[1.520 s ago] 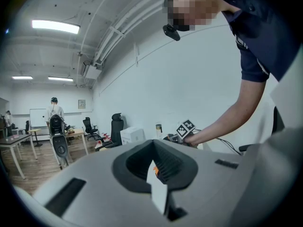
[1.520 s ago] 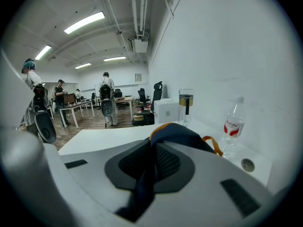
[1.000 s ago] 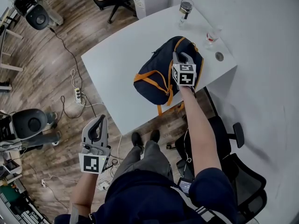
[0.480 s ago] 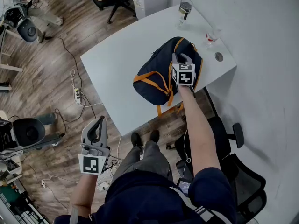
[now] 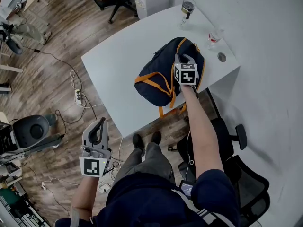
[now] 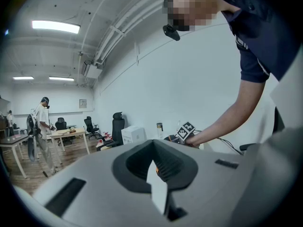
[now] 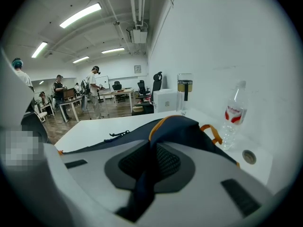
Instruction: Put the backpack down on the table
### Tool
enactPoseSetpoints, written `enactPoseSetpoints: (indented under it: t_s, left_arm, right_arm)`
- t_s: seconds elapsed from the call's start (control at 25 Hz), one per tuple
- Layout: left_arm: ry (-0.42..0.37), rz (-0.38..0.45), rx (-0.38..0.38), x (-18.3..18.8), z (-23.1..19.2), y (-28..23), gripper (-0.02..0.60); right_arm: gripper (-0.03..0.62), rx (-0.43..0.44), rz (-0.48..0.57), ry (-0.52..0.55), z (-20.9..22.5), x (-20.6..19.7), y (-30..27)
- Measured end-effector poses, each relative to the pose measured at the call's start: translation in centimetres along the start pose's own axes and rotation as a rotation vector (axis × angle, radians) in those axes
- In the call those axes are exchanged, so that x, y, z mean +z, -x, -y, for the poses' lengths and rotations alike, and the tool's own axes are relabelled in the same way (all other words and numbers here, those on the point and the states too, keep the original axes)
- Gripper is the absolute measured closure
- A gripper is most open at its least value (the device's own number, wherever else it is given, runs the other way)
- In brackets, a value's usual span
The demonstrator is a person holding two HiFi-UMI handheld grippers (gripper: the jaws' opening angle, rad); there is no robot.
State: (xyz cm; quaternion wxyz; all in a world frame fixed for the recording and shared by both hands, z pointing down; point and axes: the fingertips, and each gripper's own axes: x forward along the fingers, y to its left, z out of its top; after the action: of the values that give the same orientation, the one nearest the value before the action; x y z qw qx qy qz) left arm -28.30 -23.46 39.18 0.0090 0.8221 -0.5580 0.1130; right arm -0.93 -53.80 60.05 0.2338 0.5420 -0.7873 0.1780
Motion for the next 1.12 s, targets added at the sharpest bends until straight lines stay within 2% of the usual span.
enactPoseSetpoints:
  t_s: [0.24,0.48,0.76,1.12]
  left_arm:
    - [0.010,-0.004,0.004,-0.1,-0.1,0.0,0.578]
    - [-0.026,0.011,-0.008,-0.3,-0.1,0.3,0.578]
    - [-0.033,0.014,-0.010,-0.4,-0.3,0.4,0.578]
    - [-0.017,0.011,-0.009,-0.3,-0.2,0.3,0.578]
  right_arm:
    - [0.563,-0.001,-0.022,-0.005,0.2,-0.5,-0.2]
    - [0.562,-0.004,-0.054,-0.018,0.4,-1.1,-0.4]
    - [0.559,-0.006,-0.056,-0.012,0.5,-1.3,-0.1]
    - [0.550,-0.009,-0.068,-0.019,0.6,-2.0,0.8]
